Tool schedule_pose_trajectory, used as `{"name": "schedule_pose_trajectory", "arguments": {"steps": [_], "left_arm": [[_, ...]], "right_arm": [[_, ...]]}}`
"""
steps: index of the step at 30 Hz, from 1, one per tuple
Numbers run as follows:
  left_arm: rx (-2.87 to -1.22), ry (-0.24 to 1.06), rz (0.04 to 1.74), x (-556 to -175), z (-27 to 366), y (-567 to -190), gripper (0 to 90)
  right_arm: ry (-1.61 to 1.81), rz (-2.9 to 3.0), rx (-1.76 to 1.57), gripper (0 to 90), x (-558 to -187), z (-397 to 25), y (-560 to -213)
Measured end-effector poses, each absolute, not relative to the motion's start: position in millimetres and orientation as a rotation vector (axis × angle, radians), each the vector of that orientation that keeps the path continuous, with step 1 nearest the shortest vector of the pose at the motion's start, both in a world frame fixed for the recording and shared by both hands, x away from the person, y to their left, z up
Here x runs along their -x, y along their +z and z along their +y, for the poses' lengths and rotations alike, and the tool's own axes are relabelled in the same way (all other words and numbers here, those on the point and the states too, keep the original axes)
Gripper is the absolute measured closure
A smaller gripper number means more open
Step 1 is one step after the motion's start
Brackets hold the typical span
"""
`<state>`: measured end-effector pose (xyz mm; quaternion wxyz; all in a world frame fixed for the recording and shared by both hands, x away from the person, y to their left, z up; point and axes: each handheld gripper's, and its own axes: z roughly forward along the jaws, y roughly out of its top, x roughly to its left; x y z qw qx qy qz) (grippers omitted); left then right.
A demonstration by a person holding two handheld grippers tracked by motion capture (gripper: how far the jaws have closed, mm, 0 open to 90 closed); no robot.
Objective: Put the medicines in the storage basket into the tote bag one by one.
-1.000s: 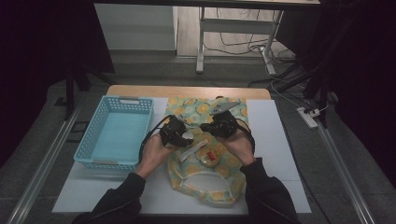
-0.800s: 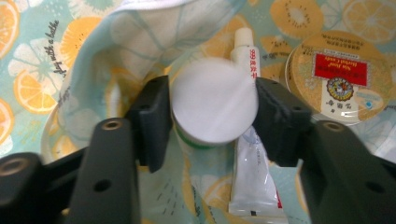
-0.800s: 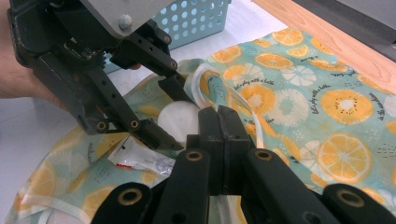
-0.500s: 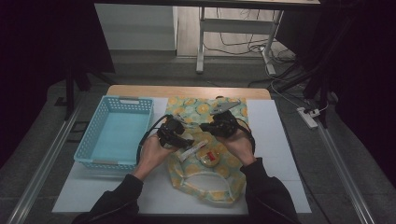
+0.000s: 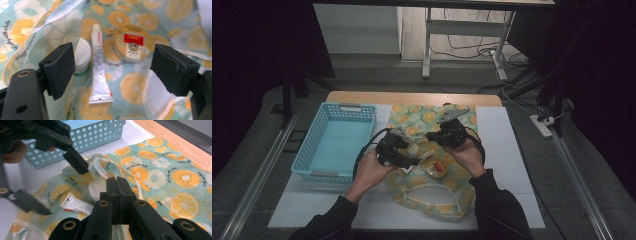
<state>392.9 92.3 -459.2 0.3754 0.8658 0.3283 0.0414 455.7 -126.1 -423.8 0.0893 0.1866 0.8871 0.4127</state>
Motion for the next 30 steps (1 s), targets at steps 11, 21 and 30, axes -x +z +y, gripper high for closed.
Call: {"name": "schedule_pose_trajectory", "arguments": {"steps": [11,21,30], "left_arm": [[-2.192,0.072,0.787,-374,91,-465,6.8],[-2.179,0.041,0.721,-363,88,-469,1.9],[-2.189,0.076,0.688,-350,84,-473,1.7]], "right_arm": [[1.223,2.643,-0.553,90.0,-455,-126,-425],[1.223,2.647,-0.548,90.0,-454,-126,-425],[1.223,2.646,-0.548,90.0,-454,-127,-425]]}}
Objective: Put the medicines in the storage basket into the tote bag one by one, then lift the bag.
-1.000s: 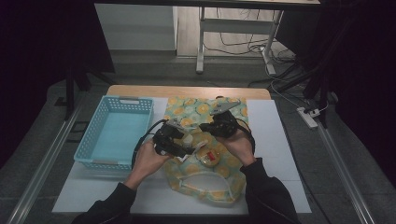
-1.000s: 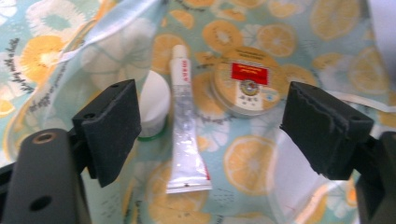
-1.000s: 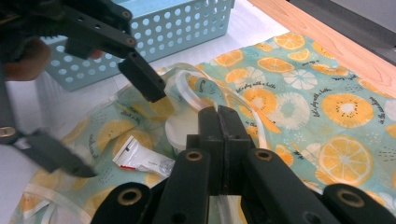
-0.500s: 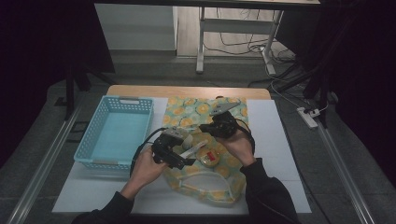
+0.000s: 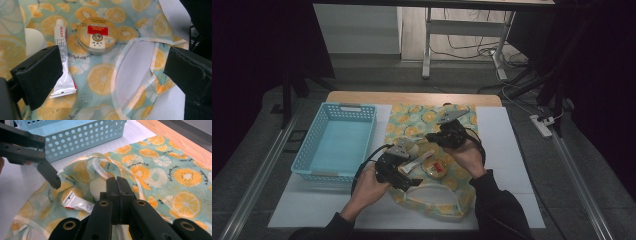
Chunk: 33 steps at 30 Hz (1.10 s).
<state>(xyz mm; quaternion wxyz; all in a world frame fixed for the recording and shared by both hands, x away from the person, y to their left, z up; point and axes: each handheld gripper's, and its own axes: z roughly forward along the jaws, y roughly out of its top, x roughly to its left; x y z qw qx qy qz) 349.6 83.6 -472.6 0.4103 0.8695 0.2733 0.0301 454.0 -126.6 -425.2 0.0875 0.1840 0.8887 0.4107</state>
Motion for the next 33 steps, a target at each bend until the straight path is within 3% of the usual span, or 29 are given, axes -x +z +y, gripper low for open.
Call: {"name": "schedule_pose_trajectory", "arguments": {"steps": [33], "left_arm": [[-2.301,0.042,0.657,-349,48,-517,0.0]], "right_arm": [[1.206,2.661,-0.54,90.0,-452,-124,-428]]}}
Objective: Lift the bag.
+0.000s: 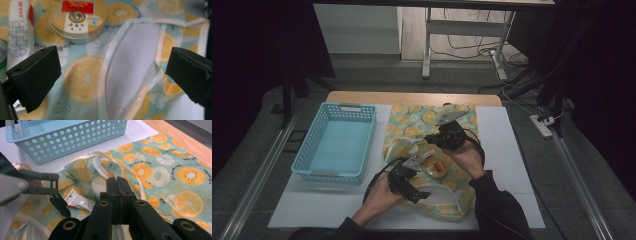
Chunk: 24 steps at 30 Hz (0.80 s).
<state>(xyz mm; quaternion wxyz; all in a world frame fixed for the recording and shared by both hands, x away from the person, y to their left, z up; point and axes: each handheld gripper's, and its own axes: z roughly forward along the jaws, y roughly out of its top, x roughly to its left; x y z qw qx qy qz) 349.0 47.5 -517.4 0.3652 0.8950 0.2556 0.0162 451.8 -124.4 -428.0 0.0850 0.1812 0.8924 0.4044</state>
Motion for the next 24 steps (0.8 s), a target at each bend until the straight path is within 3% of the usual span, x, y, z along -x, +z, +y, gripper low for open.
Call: {"name": "schedule_pose_trajectory", "arguments": {"steps": [5,14,19,24], "left_arm": [[-2.337,0.032,0.657,-352,42,-526,0.0],[-2.408,0.158,0.659,-353,36,-536,4.7],[-2.419,0.162,0.656,-353,36,-535,7.5],[-2.413,0.157,0.653,-357,42,-532,21.9]], "right_arm": [[1.205,2.662,-0.538,90.0,-452,-124,-428],[1.205,2.665,-0.543,90.0,-452,-124,-429],[1.205,2.664,-0.543,90.0,-452,-125,-429],[1.205,2.665,-0.544,90.0,-453,-125,-429]]}}
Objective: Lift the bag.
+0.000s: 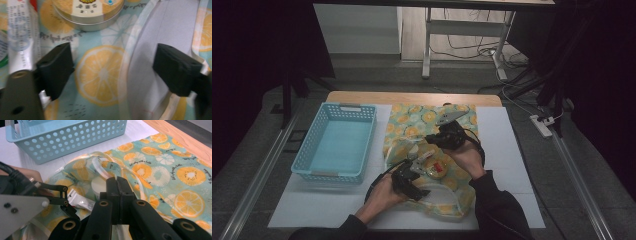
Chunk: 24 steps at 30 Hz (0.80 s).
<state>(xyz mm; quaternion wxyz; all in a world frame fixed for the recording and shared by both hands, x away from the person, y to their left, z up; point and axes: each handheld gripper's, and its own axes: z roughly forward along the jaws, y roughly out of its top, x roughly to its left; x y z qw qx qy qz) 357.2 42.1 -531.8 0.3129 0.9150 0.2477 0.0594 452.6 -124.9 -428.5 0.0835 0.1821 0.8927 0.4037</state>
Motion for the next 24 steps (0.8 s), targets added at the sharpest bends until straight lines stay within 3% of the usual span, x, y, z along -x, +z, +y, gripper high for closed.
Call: {"name": "schedule_pose_trajectory", "arguments": {"steps": [8,10,17,19,24], "left_arm": [[-2.412,0.163,0.68,-360.8,46.2,-527.9,48.2],[-2.405,0.157,0.682,-360.7,45.9,-527.5,58.8],[-2.385,0.129,0.704,-363.0,47.2,-527.9,76.5],[-2.385,0.108,0.692,-362.6,46.3,-528.2,85.3],[-2.385,0.096,0.738,-362.0,43.6,-526.6,89.4]], "right_arm": [[1.2,2.669,-0.547,90.0,-453.7,-124.5,-429.8],[1.203,2.666,-0.548,90.0,-453.8,-124.9,-429.5],[1.204,2.666,-0.546,90.0,-454.7,-125.6,-429.8],[1.204,2.666,-0.548,90.0,-454.9,-125.9,-429.8],[1.199,2.672,-0.553,90.0,-455.3,-126.5,-430.4]]}}
